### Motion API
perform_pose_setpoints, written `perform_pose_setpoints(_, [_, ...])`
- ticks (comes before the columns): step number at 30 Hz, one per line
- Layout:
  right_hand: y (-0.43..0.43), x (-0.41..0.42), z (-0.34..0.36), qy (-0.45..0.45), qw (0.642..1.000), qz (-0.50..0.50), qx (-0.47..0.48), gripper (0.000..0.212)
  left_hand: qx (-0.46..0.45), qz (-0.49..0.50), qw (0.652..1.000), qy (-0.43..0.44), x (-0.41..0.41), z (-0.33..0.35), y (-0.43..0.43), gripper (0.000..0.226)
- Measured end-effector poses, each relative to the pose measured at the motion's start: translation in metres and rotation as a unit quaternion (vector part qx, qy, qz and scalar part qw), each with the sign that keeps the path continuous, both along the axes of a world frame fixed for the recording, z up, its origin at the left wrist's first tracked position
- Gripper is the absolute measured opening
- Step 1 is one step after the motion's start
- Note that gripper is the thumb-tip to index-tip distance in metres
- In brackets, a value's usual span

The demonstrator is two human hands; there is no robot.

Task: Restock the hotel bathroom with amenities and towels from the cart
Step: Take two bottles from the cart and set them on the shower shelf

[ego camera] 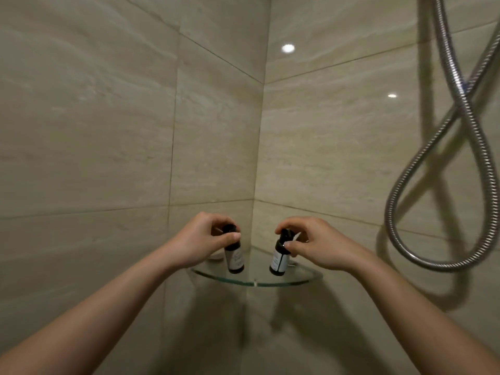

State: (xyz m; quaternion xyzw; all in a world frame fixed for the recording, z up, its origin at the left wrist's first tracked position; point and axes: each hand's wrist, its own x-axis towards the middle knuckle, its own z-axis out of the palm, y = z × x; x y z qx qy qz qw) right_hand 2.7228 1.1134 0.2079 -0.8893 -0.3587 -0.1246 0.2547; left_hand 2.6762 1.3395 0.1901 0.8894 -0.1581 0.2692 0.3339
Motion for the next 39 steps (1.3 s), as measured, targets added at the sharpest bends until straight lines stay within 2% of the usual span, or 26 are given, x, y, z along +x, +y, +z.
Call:
perform_pose_setpoints(4, [0.016, 0.033, 0.000, 0.016, 0.999, 0.004, -0.035, 0.025, 0.035, 0.013, 0.999, 0.030, 0.038, 0.003, -0.002, 0.019])
perform_pose_setpoints(8, [0.024, 0.052, 0.001, 0.020, 0.999, -0.001, -0.035, 0.024, 0.043, 0.005, 0.998, 0.038, 0.060, 0.003, -0.002, 0.017])
perform_pose_setpoints(15, [0.031, 0.065, 0.003, 0.032, 0.994, 0.002, -0.107, 0.028, 0.076, -0.009, 0.994, 0.072, 0.083, -0.005, -0.002, 0.023])
perform_pose_setpoints(21, [0.033, 0.070, 0.013, 0.066, 0.988, -0.009, -0.141, 0.037, 0.059, -0.026, 0.996, 0.069, 0.086, -0.003, 0.001, 0.031])
perform_pose_setpoints(27, [0.034, 0.073, 0.022, 0.065, 0.983, -0.001, -0.169, 0.025, 0.056, -0.031, 0.997, 0.033, 0.082, -0.007, 0.006, 0.021])
perform_pose_setpoints(33, [0.046, 0.072, 0.019, 0.014, 0.987, -0.027, -0.157, 0.013, 0.060, -0.027, 0.998, 0.016, 0.087, -0.011, 0.006, 0.017])
perform_pose_setpoints(39, [0.054, 0.073, 0.009, -0.001, 0.991, -0.058, -0.121, 0.027, 0.056, -0.038, 0.998, 0.015, 0.092, -0.013, 0.008, 0.014])
